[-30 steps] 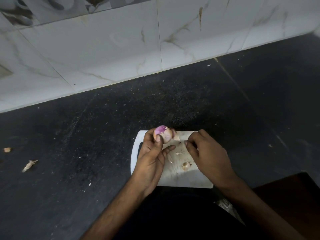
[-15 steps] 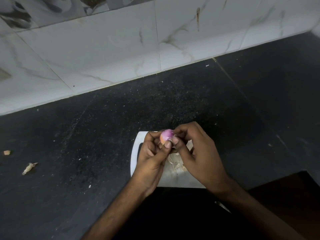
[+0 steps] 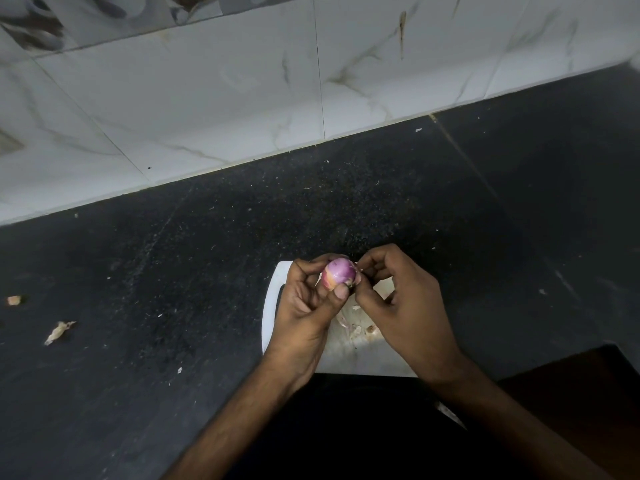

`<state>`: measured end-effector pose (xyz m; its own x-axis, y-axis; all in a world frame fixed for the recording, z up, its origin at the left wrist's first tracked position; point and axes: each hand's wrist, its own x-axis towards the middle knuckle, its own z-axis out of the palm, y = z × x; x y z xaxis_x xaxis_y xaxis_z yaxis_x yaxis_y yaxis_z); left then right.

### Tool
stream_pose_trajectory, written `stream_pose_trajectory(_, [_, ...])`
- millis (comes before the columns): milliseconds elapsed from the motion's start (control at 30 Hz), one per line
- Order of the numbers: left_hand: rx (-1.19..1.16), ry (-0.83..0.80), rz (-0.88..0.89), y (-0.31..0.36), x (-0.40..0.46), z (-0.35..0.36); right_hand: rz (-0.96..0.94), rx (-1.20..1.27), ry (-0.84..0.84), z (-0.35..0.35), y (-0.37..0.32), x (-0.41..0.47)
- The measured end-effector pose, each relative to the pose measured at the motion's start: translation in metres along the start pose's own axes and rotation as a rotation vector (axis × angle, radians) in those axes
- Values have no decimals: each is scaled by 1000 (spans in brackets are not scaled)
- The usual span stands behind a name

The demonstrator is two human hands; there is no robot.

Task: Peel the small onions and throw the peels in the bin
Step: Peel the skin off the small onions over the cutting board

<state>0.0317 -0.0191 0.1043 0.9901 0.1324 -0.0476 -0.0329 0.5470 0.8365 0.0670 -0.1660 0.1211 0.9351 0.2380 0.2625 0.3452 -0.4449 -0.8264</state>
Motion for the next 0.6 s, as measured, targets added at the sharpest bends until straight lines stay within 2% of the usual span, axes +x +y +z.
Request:
stream_pose_trajectory(300, [45, -22, 50, 2, 1, 0, -52, -222, 60, 0, 2, -3])
stream_pose_trajectory(467, [-12, -55, -15, 2, -2, 0, 3, -273, 79, -8, 7, 2])
stream_pose_trajectory(600, [-172, -35, -106, 4, -2, -2, 52, -248, 78, -15, 12, 4])
